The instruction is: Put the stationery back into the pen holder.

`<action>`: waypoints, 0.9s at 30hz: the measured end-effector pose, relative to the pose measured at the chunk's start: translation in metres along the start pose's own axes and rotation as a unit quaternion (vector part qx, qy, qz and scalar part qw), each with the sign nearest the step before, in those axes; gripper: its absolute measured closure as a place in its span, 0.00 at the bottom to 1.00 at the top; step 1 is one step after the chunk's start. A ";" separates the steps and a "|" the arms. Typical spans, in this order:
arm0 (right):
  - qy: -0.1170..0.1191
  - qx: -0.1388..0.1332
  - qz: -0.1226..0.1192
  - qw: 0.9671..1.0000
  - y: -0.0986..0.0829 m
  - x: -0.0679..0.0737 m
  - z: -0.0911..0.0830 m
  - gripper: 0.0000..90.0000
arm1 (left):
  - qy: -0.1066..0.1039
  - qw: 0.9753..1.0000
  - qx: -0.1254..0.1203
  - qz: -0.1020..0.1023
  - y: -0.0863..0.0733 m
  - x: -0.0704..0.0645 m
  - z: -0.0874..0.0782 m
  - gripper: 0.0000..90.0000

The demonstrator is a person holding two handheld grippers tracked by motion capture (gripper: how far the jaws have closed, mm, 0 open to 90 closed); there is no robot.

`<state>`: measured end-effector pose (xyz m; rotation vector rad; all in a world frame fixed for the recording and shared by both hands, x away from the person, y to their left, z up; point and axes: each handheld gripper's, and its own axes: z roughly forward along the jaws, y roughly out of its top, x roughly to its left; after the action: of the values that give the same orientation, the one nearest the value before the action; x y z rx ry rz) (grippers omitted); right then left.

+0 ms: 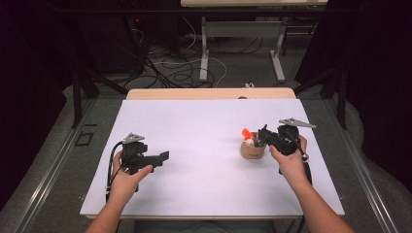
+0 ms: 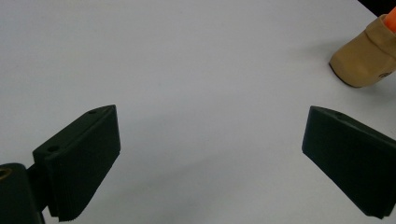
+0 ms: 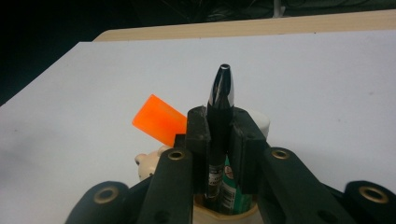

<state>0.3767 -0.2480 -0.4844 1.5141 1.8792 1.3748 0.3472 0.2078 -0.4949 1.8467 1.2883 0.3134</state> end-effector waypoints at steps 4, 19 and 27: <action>0.001 0.003 -0.001 1.000 0.001 0.000 -0.001 0.81 | 0.003 1.000 0.000 0.000 0.000 0.002 -0.001 0.05; -0.020 -0.029 -0.029 0.999 0.004 -0.001 -0.017 0.23 | 0.020 1.000 -0.008 -0.007 -0.001 0.012 -0.005 0.05; -0.050 -0.027 -0.041 0.998 -0.002 -0.018 -0.025 0.10 | 0.029 0.999 -0.020 -0.014 -0.002 0.021 -0.009 0.04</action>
<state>0.3635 -0.2755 -0.4794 1.4365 1.8072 1.2794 0.3497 0.2308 -0.4958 1.7967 1.3368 0.3775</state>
